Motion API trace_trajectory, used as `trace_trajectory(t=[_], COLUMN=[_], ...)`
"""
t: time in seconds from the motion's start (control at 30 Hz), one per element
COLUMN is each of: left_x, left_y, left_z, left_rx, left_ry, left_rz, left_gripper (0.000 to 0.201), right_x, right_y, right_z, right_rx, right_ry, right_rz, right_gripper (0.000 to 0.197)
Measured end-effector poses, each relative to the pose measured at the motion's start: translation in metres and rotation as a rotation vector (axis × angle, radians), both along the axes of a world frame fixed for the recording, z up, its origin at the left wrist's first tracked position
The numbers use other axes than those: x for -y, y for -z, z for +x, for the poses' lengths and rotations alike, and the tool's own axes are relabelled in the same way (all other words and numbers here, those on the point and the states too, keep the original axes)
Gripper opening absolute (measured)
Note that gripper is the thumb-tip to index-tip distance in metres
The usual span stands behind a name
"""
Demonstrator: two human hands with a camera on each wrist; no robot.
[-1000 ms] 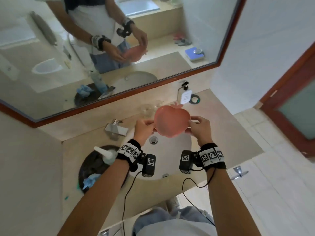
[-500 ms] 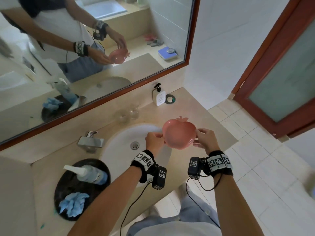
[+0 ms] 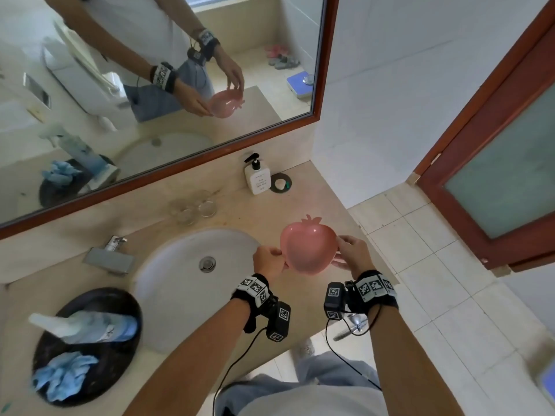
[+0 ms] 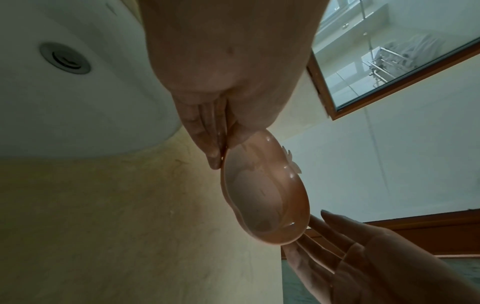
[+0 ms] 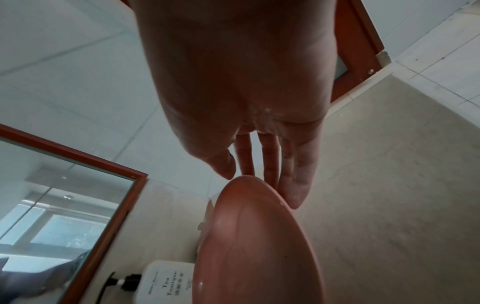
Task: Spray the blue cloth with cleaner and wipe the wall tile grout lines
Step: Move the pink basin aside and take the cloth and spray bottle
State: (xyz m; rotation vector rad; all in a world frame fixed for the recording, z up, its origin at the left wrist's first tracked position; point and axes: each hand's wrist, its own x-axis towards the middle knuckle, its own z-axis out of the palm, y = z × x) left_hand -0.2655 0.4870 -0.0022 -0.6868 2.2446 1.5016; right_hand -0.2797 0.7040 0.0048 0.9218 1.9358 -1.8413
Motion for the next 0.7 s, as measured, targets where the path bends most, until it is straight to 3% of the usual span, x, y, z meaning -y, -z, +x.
trace_trajectory(t=[0.23,0.37,0.53,0.7], left_x=[-0.022,-0.023,-0.022,-0.009], left_y=[0.036,0.065,0.09,0.064], left_z=[-0.022,-0.032,-0.037,-0.034], left_rx=[0.058,0.11,0.095,0.095], left_ry=[-0.051,0.044,0.201,0.178], left_rz=[-0.007,-0.113,-0.241,-0.213], left_gripper=[0.029,0.017,0.018,0.02], right_x=[-0.019,-0.021,-0.018,-0.002], right_y=[0.029,0.046,0.064,0.047], right_z=[-0.027,-0.036,-0.044,-0.061], right_rx=[0.073,0.119,0.169,0.114], right_ry=[-0.07,-0.092,-0.116,-0.206], right_rz=[-0.02,-0.022,0.048,0.41], right_gripper=[0.029,0.029,0.038,0.05])
